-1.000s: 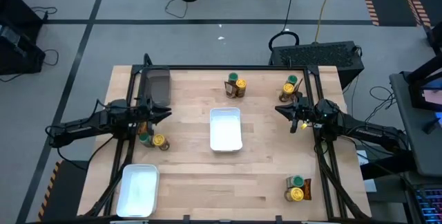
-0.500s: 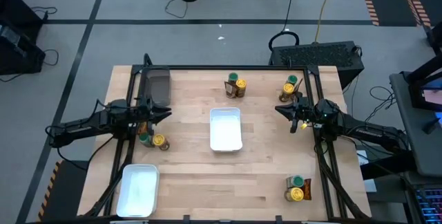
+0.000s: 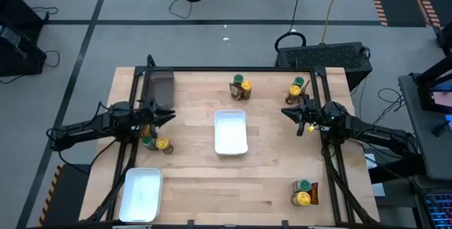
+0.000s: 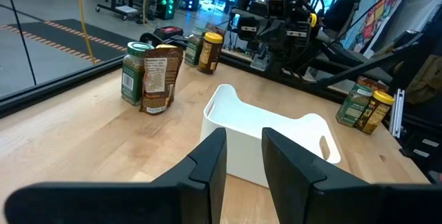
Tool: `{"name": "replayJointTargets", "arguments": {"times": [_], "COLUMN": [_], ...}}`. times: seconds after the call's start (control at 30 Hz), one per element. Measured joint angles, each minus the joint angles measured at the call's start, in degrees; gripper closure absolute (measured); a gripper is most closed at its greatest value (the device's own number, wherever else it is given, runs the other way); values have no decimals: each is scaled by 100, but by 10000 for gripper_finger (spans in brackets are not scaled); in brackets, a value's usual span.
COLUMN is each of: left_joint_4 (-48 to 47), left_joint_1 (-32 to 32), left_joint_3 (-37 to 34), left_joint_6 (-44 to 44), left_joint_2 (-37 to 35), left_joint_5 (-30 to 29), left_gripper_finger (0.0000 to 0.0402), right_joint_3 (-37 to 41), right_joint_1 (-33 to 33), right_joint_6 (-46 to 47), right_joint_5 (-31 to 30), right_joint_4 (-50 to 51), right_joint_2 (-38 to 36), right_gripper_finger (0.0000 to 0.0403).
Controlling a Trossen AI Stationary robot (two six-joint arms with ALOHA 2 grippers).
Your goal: Sort spices by type
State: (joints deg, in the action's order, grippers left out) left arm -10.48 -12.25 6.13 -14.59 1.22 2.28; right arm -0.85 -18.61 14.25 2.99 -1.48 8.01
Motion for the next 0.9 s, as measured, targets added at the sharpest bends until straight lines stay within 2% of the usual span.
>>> {"name": "replayJointTargets", "arguments": {"times": [0.6,0.67,0.73,0.8,0.9], "left_joint_4": [0,0,46,279,758], "left_joint_1": [0,0,0,0,0], "left_joint_3": [0,0,0,-2,-2], "left_joint_6": [0,0,-37,-681,-2597], "left_joint_2": [-1,-1,2,2,2], "left_joint_5": [1,0,1,77,98], "left_gripper_finger": [304,304,304,304,304], "right_joint_3": [1,1,0,-29,-64], "right_joint_1": [0,0,-2,-2,-9], "right_joint_6": [1,196,821,1108,1320], "right_joint_5": [-25,-214,-271,-261,-276], "right_joint_4": [-51,-185,-601,-1004,-1643], "right_joint_2": [-1,2,2,-2,0], "right_gripper_finger": [401,401,401,401,401]}}
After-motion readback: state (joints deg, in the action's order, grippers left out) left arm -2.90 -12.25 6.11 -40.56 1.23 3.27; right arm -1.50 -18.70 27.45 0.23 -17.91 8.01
